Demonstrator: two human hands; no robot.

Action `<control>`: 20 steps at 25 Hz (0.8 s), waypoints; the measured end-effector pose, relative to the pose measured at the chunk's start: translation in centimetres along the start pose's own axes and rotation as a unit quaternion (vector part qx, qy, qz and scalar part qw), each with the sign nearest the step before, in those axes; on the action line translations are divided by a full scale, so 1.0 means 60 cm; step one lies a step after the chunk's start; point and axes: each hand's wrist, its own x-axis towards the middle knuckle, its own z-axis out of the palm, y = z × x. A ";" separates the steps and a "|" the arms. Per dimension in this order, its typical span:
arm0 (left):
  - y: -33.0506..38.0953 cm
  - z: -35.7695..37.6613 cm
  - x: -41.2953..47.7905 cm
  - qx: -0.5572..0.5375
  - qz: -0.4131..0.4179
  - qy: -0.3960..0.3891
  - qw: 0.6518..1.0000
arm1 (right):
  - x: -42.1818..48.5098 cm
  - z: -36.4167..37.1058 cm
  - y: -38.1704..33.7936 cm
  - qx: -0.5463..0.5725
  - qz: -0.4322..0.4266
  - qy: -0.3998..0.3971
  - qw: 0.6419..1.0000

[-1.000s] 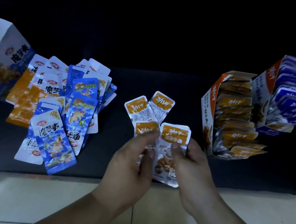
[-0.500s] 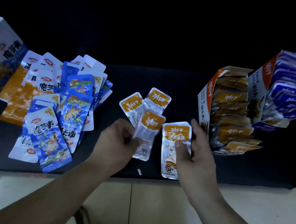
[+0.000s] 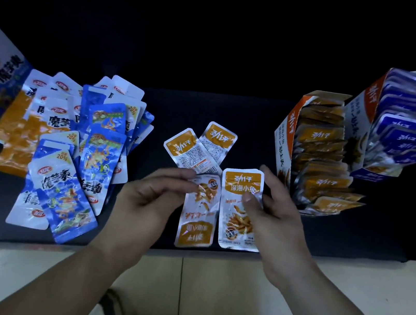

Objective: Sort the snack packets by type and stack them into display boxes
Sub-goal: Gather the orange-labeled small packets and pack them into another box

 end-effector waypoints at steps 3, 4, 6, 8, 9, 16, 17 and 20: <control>0.014 0.006 0.005 -0.018 -0.058 0.045 0.997 | -0.002 0.003 -0.001 0.000 0.004 -0.001 1.000; 0.016 0.004 0.009 -0.029 -0.077 0.050 0.995 | -0.003 0.004 -0.001 -0.005 0.002 -0.003 1.000; 0.019 0.000 0.016 -0.061 -0.111 0.045 0.991 | -0.006 0.003 0.002 -0.024 0.001 0.000 1.000; 0.030 -0.007 0.026 -0.096 -0.127 0.063 0.985 | -0.009 0.003 0.005 -0.038 0.000 0.011 0.999; 0.039 -0.010 0.031 -0.135 -0.131 0.074 0.979 | -0.010 0.003 0.007 -0.041 0.004 0.018 0.999; 0.000 0.035 -0.004 -0.169 -0.231 0.117 0.951 | -0.004 0.013 0.010 -0.041 0.011 0.051 0.998; -0.010 0.042 -0.016 -0.142 -0.239 0.105 0.955 | -0.004 0.016 0.010 -0.042 0.013 0.051 0.998; -0.009 0.052 -0.038 -0.112 -0.197 0.062 0.972 | -0.005 0.020 0.010 -0.045 0.010 0.061 0.997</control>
